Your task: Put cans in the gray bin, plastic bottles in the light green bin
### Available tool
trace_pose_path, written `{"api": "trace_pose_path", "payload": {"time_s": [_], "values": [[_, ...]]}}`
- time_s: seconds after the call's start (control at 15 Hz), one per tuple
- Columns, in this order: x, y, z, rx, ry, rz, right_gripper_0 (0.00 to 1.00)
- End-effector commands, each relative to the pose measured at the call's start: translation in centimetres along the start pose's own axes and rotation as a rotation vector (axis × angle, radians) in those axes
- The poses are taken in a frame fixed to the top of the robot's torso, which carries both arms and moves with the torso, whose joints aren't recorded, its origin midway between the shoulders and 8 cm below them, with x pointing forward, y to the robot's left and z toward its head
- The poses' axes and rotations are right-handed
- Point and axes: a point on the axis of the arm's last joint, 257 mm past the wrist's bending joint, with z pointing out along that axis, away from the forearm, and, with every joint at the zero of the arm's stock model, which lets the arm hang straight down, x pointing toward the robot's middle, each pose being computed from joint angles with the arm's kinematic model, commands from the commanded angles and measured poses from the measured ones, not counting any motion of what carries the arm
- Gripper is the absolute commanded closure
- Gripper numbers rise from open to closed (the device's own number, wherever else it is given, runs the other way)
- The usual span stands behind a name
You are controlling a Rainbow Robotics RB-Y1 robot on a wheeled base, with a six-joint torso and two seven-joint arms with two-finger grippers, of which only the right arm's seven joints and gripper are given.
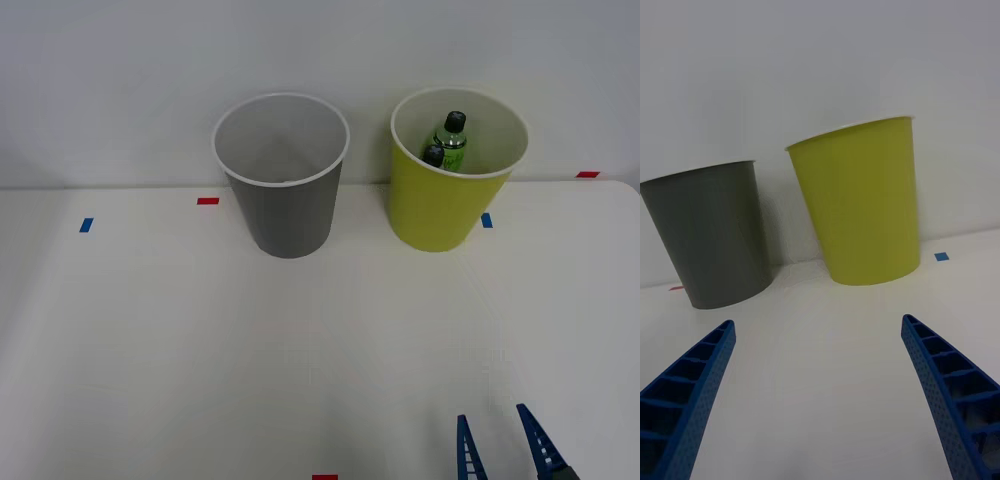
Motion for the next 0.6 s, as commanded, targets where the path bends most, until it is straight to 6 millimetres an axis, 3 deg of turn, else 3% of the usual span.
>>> {"api": "trace_pose_path", "payload": {"time_s": [0.07,0.6], "values": [[0.00,0.00,0.00,0.000,0.000,0.000,0.24],[0.00,0.00,0.00,0.000,0.000,0.000,0.24]]}}
